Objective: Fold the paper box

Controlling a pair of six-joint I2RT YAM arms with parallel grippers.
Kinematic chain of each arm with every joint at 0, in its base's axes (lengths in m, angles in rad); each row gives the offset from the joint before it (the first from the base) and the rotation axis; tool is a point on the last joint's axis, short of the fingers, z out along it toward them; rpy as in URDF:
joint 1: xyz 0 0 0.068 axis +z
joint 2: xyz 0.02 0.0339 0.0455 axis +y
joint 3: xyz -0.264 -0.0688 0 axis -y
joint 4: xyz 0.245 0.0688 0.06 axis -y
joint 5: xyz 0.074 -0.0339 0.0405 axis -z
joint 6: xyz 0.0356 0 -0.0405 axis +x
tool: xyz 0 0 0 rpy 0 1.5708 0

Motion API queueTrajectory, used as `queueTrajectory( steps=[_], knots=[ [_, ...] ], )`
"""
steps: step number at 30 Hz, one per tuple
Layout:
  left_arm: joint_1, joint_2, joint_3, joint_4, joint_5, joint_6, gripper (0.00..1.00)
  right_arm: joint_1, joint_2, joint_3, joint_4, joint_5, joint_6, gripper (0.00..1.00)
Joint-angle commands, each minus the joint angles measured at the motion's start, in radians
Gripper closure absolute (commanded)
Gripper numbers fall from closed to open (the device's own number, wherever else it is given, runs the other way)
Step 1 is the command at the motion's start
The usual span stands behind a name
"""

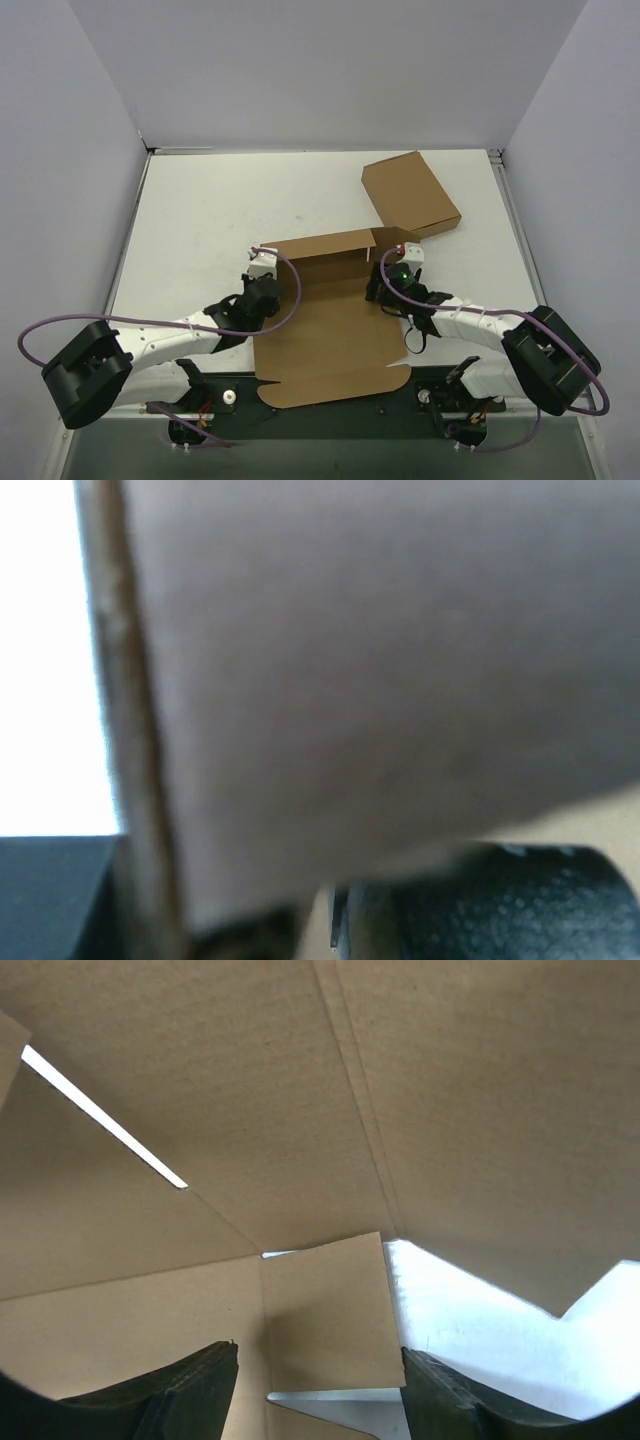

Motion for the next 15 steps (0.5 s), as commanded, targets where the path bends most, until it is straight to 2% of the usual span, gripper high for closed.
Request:
queueTrajectory(
  steps=[1,3,11,15],
  knots=[
    [-0.003,0.009,0.006,0.035,0.024,0.018,0.71,0.000,0.014,-0.022,0.125,0.020,-0.098,0.40],
    [-0.001,0.014,0.011,0.031,0.027,0.019,0.71,0.018,0.000,-0.024,0.143,0.037,-0.116,0.44],
    [-0.004,0.039,0.022,0.039,0.040,0.015,0.71,0.176,-0.048,-0.012,0.163,0.211,-0.212,0.47],
    [-0.003,0.043,0.022,0.044,0.046,0.015,0.71,0.204,-0.010,-0.015,0.201,0.203,-0.234,0.47]
  ],
)
